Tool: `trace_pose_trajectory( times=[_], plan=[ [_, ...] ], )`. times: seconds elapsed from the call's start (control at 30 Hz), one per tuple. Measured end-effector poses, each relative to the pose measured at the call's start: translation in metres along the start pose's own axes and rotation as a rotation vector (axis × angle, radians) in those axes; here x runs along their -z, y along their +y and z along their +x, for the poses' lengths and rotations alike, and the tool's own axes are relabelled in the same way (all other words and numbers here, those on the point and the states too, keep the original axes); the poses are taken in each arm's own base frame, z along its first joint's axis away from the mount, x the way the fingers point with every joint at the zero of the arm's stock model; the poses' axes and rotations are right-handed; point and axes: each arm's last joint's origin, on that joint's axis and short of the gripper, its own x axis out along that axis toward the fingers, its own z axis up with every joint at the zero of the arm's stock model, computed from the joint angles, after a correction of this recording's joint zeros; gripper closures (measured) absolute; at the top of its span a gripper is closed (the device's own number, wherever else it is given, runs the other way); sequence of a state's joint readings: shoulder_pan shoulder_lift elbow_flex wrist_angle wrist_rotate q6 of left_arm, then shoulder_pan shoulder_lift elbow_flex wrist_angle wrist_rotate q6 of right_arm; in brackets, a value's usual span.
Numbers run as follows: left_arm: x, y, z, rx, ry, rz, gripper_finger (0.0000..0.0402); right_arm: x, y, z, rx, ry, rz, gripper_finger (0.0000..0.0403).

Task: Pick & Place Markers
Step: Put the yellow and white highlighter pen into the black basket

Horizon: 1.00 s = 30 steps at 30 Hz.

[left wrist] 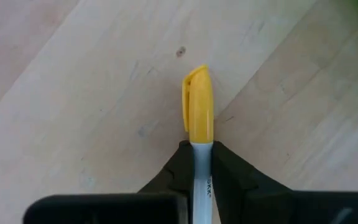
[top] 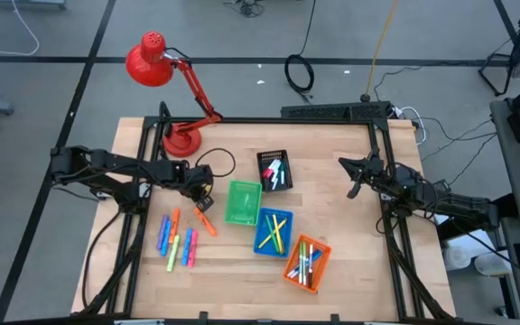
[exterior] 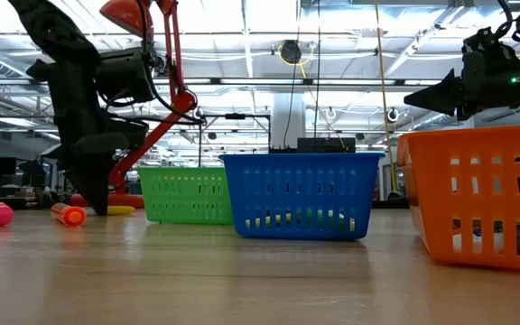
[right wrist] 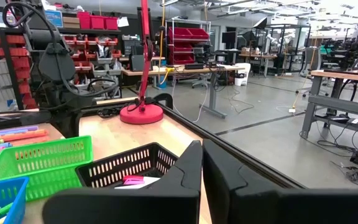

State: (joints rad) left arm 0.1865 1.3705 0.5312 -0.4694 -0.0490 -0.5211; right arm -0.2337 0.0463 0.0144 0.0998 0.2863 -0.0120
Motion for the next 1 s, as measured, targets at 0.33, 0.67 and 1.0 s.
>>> trace_pose_trajectory(
  times=[0.33,0.67,1.0],
  plan=[
    [-0.038,-0.023,-0.038,0.065,-0.227,0.14,0.0366,0.0,0.0,0.0,0.0,-0.001,0.0,0.0403],
    [-0.1,-0.057,-0.089,0.297,-0.866,0.434,0.0366,0.0,0.0,0.0,0.0,-0.001,0.0,0.0403],
    [-0.145,-0.066,-0.105,0.471,-1.034,0.46,0.0367,0.0,0.0,0.0,0.001,0.0,0.0,0.0403]
  ],
)
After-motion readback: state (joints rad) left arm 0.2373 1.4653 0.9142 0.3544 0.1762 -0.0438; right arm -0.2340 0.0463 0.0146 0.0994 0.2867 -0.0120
